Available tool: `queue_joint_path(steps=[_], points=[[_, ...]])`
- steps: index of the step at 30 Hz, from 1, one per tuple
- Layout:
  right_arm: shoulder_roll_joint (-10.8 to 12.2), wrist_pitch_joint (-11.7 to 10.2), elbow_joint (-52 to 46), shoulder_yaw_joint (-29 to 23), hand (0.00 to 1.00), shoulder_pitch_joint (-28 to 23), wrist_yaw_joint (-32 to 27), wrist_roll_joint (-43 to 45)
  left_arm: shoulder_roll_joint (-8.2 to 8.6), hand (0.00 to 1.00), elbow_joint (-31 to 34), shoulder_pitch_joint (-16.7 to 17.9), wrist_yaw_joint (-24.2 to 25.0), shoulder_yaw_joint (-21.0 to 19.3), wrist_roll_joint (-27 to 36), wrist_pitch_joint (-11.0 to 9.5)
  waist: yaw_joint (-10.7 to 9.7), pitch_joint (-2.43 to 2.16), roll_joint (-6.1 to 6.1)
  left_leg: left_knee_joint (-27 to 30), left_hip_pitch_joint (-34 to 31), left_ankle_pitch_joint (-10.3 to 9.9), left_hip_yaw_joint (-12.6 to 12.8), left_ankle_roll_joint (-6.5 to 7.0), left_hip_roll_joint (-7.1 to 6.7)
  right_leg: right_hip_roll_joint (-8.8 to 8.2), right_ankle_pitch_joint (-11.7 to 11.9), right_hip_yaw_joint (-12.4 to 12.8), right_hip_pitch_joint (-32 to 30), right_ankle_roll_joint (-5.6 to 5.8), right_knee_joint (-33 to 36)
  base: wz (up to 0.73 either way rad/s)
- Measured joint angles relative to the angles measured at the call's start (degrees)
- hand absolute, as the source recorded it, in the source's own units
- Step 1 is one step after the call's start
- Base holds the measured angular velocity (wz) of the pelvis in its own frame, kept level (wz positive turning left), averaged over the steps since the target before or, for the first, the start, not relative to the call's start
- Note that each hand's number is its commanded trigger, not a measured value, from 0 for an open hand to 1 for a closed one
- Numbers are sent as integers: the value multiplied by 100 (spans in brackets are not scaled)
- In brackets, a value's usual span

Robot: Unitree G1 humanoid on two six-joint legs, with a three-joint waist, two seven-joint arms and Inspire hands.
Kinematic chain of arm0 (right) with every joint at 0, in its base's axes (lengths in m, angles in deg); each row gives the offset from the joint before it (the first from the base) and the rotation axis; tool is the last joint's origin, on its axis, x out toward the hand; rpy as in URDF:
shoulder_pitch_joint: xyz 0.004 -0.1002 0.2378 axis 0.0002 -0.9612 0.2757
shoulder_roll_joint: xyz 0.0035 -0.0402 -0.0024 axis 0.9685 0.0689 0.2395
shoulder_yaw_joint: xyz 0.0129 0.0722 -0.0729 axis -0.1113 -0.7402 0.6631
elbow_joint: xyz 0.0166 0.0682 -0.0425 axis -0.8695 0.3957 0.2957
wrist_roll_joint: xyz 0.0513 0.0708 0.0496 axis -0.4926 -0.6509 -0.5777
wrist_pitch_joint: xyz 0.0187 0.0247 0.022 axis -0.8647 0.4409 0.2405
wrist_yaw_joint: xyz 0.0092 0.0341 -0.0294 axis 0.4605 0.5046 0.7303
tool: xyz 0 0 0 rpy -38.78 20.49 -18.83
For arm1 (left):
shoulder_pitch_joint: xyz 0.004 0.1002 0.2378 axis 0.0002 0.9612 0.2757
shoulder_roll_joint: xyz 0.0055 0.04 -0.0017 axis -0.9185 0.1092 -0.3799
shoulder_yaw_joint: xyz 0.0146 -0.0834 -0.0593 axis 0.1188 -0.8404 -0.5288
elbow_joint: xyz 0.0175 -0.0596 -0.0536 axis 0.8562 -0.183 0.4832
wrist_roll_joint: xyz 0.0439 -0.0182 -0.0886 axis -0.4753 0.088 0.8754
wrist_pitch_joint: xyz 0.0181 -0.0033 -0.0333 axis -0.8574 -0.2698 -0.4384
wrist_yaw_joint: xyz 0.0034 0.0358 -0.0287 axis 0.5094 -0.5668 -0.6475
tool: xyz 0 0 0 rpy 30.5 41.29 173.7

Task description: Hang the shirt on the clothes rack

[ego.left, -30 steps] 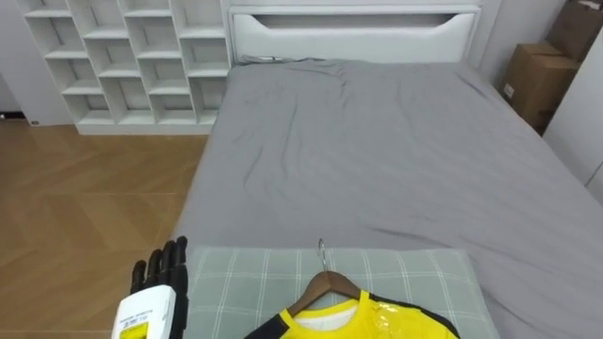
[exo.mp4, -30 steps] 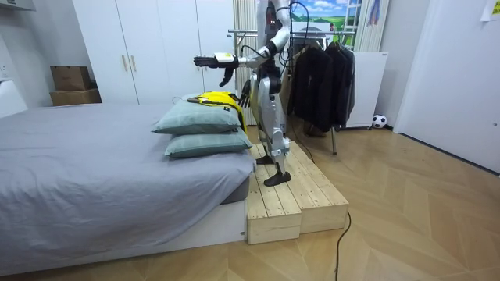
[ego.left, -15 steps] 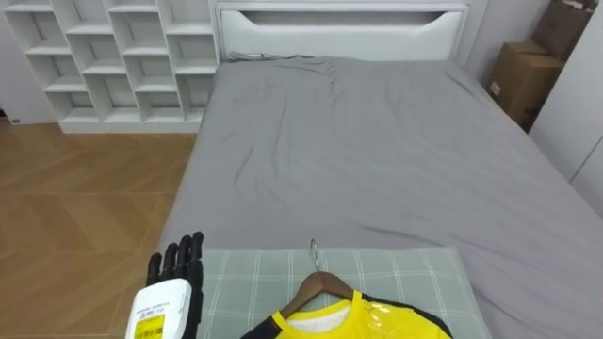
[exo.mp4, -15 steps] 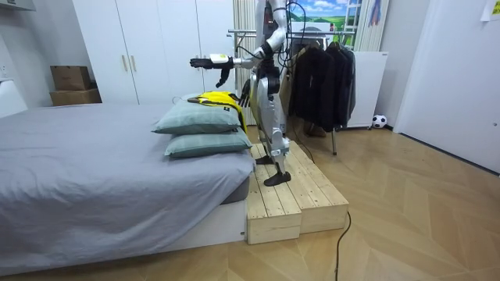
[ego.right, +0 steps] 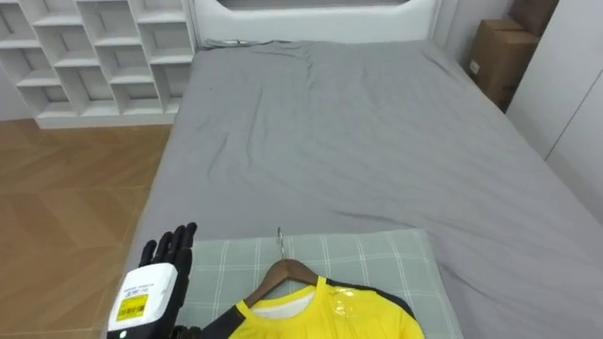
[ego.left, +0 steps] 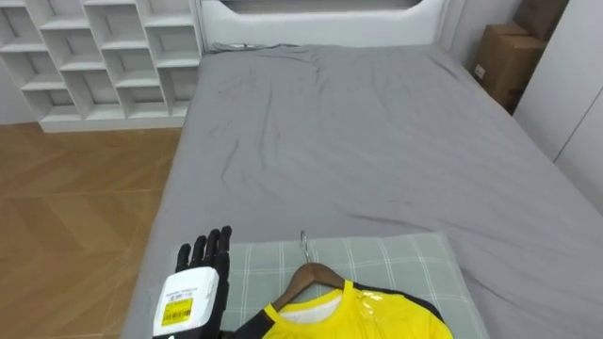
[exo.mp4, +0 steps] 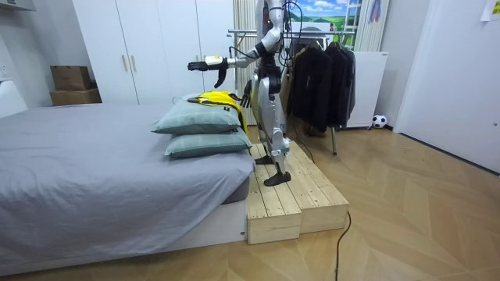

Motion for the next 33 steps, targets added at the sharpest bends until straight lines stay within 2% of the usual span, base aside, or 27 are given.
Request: queue_joint_path(steps=[3, 9, 19, 24, 33], points=[[22, 6, 2, 12, 0, 33, -7, -34, 46, 0, -12, -22, 38, 50, 15, 3, -69, 1, -2, 2, -71, 1, 0, 1, -1, -1, 0, 2, -67, 0, 1, 0], [51, 52, 22, 182, 0, 130, -15, -201, 179, 0, -439, -359, 118, 309, 19, 6, -86, 8, -36, 16, -198, 4, 3, 4, 1, -1, 3, 6, -198, -5, 7, 0], [51, 48, 25, 474, 0, 192, -49, -267, 402, 0, -483, -369, 291, 585, 187, -24, -53, 5, -55, 3, -217, 12, 1, 14, 0, -1, 4, 18, -257, -4, 2, 0], [51, 47, 27, 475, 0, 195, -54, -238, 409, 0, -916, -374, 290, 584, 571, -95, -57, 5, -56, -24, -184, 12, -8, 14, -1, 0, 4, 14, -251, -4, 2, 0], [51, 52, 3, 496, 0, 163, -57, -229, 392, 0, -1719, -354, 304, 509, 688, -111, -26, 12, -48, -39, -164, 11, 6, 14, -2, 2, 3, 14, -240, -3, -3, 0]])
